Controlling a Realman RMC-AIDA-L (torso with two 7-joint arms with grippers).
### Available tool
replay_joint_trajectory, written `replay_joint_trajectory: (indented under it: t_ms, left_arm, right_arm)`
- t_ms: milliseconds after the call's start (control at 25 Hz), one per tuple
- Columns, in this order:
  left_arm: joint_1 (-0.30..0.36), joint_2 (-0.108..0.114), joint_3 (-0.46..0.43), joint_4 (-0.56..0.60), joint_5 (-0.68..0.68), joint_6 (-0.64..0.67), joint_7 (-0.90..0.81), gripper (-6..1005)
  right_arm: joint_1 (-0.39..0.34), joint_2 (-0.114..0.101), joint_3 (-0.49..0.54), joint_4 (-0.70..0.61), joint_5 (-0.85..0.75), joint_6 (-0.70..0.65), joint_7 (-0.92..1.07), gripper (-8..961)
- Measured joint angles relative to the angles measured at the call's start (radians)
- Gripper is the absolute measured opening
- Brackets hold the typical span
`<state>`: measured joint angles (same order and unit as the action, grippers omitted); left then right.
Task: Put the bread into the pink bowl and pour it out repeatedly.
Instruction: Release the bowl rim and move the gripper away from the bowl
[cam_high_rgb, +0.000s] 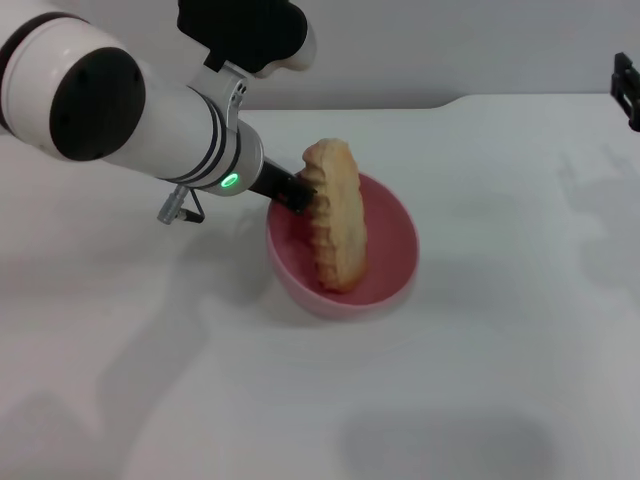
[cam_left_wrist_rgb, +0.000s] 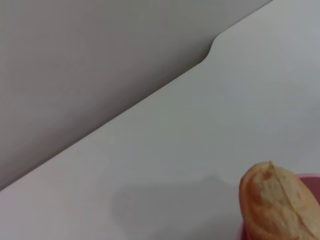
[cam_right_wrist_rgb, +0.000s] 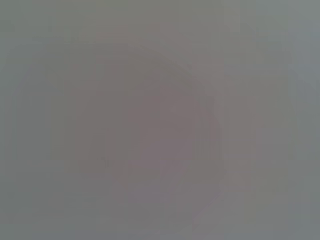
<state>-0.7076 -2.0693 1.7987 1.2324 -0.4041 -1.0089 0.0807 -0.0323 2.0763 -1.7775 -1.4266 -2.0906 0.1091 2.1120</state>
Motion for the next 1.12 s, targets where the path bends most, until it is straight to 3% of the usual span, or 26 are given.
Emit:
replay_joint_trajectory:
  t_ms: [160,280,400,840,1120]
  left_arm:
    - [-0.001,0.000,-0.006,-0.013,-0.005,0.009,0.000,47]
    - [-0.001,0.000,-0.012,-0.025,-0.021,0.013,-0.001,47]
    - [0.000,0.004,-0.017,-0.044,-0.098,0.014,0.006,47]
    - [0.036,0.000,0.010,-0.042,-0.133,0.062,0.008,62]
    - [0.095,0.002,0.052,-0.015,-0.153,0.176,0.013,91]
  right_arm:
    - [-0.012,0.001,-0.140,0.078,-0.063,0.286,0.000,583]
    - [-0.024,0.002,-0.193,0.096,-0.072,0.382,0.003,583]
    - [-0.043,0.004,-0.219,0.098,-0.069,0.419,0.009,583]
    - [-0.055,0.005,-0.253,0.114,-0.063,0.448,0.035,583]
    - [-0.056,0.005,-0.270,0.121,-0.058,0.486,0.036,583]
